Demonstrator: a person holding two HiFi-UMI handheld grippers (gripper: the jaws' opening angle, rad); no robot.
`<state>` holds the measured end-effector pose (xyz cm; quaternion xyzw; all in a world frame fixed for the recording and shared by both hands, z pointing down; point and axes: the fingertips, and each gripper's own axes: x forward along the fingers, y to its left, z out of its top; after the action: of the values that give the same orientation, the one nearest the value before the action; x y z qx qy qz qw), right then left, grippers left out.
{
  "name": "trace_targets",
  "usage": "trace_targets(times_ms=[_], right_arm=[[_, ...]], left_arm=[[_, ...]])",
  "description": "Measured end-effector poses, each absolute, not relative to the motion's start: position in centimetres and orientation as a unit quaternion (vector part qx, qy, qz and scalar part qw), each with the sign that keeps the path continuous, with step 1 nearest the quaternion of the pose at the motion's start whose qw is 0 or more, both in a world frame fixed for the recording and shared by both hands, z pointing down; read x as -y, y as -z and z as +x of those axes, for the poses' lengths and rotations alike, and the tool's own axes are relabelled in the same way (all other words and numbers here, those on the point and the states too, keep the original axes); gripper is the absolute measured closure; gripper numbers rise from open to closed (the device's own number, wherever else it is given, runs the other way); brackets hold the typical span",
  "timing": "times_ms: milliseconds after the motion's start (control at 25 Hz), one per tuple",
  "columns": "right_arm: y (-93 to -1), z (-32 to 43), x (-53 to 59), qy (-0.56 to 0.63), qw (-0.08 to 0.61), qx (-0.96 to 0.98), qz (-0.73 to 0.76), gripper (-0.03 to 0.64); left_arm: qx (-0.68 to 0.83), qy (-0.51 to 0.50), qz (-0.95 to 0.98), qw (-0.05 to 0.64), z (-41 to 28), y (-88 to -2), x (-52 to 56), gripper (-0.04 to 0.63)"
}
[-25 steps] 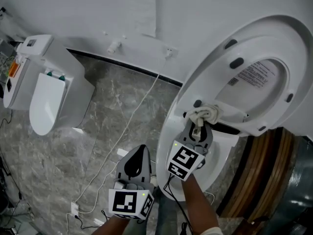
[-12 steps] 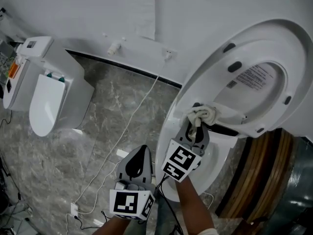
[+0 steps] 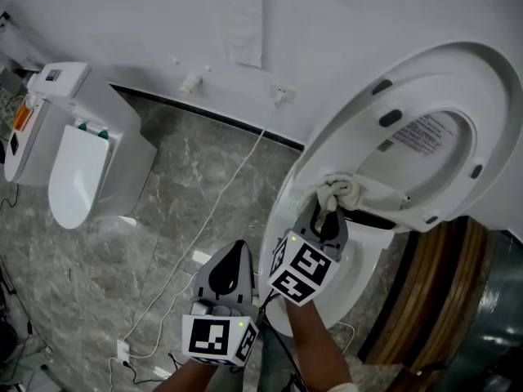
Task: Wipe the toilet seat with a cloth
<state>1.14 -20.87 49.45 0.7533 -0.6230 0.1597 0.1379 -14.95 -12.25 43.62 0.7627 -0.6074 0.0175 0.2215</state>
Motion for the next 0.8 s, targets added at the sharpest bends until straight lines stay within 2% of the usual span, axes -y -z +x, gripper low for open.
trace_targets(times_ms=[800], right_arm=[[-46.4, 0.1, 22.2, -0.144, 0.132, 0.634, 0.748, 0.526]], left_arm=[[0.609, -0.005, 0.764, 0.214, -15.6, -41.5, 13.0, 0.601]])
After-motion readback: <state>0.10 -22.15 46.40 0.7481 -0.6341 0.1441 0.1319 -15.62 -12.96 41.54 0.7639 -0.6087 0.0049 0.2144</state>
